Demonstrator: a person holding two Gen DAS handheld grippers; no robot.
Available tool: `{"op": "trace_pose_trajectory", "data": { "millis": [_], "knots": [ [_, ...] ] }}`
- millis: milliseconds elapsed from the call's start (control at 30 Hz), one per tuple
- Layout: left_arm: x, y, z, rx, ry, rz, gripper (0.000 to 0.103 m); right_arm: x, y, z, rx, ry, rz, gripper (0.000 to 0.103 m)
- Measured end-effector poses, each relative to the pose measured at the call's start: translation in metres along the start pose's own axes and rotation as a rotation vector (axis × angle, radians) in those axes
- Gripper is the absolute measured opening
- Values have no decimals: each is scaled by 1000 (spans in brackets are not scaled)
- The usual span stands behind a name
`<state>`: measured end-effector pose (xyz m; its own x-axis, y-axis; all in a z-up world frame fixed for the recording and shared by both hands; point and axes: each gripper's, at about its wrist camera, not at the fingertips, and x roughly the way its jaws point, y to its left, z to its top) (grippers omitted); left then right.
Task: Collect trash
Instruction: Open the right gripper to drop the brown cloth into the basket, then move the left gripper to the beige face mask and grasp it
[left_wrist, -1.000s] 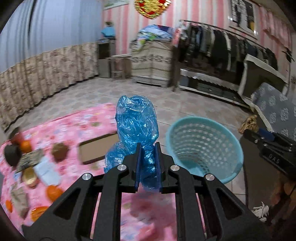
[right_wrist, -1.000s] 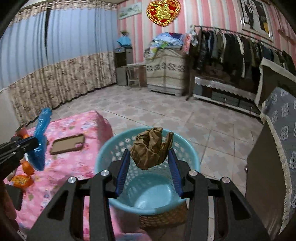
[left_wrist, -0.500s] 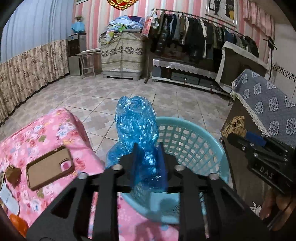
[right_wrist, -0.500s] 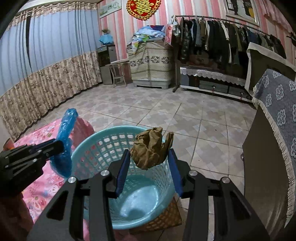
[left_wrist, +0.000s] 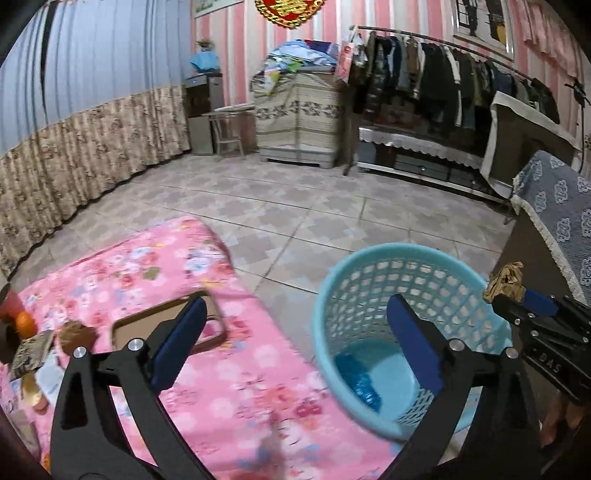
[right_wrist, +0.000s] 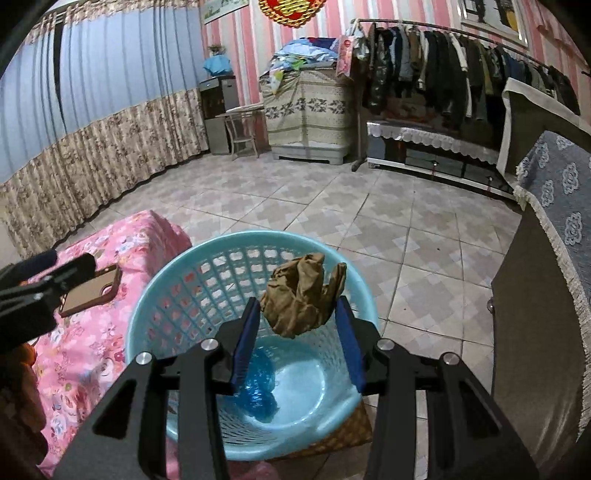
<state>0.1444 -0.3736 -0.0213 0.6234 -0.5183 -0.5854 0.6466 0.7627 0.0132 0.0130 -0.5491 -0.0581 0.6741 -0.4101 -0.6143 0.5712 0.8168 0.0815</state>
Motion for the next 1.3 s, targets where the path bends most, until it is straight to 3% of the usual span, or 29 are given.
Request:
{"op": "trace_pose_trajectory", "data": {
  "millis": [100,133,200,367,467,767,1067,1300],
  "knots": [
    [-8,12,-3,-12,-9,28,97,5,11,0,-13,9,4,50],
    [-12,16,-4,-16,-10,43,97,7,10,2,-15,7,5,65],
    [-18,23,-7,-17,-11,79,97,7,11,3,-14,-5,5,78],
    [-45,36,-16,-18,-44,131,97,4,12,2,-7,-1,-15,78],
    [-63,44,-22,-22,-56,156,98,-9,18,0,-20,-26,-12,83],
    [-129,102,-63,-96,-62,247,98,-59,71,-11,-86,-108,98,87],
    [-190,214,-116,-225,-28,455,98,-80,158,-27,-187,-83,245,87],
    [-218,288,-146,-301,6,520,98,-87,232,-38,-318,-82,296,87]
  ]
}}
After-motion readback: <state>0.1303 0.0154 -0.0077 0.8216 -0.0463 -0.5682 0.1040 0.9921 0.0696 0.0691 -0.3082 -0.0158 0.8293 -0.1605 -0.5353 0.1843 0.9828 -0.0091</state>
